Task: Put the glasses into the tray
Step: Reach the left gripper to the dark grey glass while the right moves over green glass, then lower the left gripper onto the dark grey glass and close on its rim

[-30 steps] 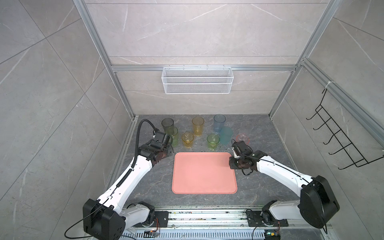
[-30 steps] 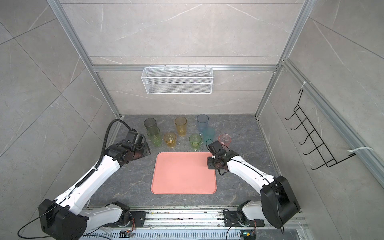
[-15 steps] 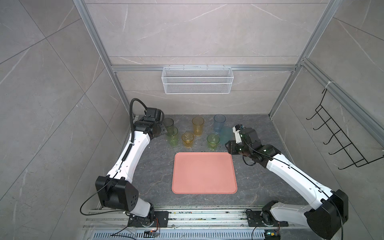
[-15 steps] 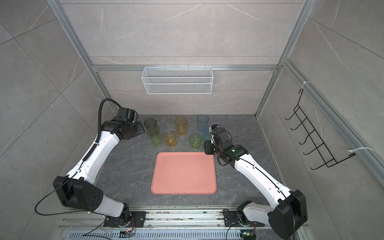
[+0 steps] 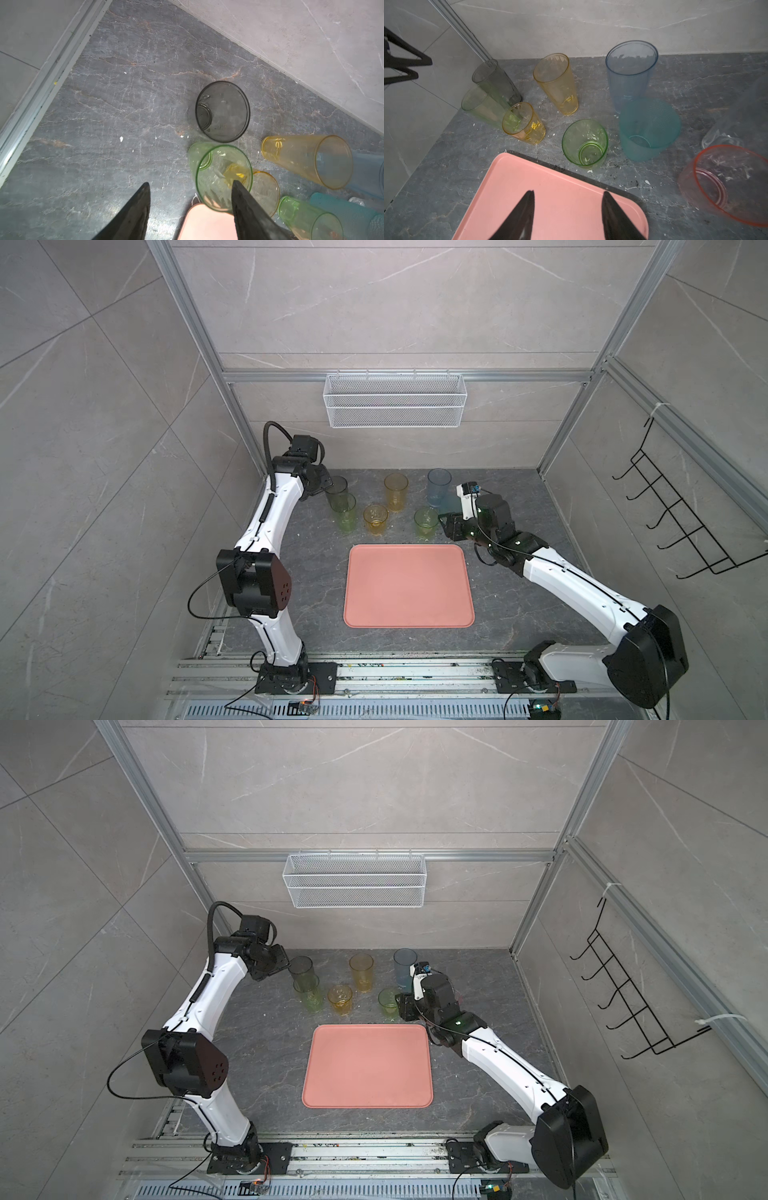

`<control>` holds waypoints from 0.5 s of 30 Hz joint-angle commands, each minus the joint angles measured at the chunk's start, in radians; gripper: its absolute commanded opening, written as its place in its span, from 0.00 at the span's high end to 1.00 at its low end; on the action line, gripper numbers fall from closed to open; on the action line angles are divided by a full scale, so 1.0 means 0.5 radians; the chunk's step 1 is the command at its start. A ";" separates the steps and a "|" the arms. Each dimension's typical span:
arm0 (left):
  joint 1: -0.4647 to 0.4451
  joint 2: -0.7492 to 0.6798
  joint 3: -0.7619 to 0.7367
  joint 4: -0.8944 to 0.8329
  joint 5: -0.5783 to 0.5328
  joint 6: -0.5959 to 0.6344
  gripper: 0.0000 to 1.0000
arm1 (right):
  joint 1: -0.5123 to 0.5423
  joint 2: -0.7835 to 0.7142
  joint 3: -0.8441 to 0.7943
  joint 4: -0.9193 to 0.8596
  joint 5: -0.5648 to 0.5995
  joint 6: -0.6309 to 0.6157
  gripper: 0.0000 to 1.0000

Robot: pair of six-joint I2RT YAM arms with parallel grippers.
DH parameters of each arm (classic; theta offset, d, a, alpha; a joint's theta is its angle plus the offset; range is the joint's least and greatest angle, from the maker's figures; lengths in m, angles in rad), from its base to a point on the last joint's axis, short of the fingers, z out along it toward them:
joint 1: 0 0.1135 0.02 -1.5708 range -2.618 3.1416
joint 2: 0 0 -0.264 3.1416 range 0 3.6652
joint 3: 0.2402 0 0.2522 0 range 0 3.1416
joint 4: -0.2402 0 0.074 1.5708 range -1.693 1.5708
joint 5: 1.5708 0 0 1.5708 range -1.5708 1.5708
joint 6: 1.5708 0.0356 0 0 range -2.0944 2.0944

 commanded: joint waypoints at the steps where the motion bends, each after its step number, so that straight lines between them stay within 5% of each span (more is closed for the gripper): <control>1: 0.020 0.094 0.128 -0.042 0.071 -0.033 0.37 | 0.001 0.020 -0.083 0.195 -0.058 -0.030 0.45; 15: 0.031 0.575 0.647 -0.305 0.100 -0.128 0.41 | 0.077 0.206 -0.185 0.362 -0.248 0.169 0.43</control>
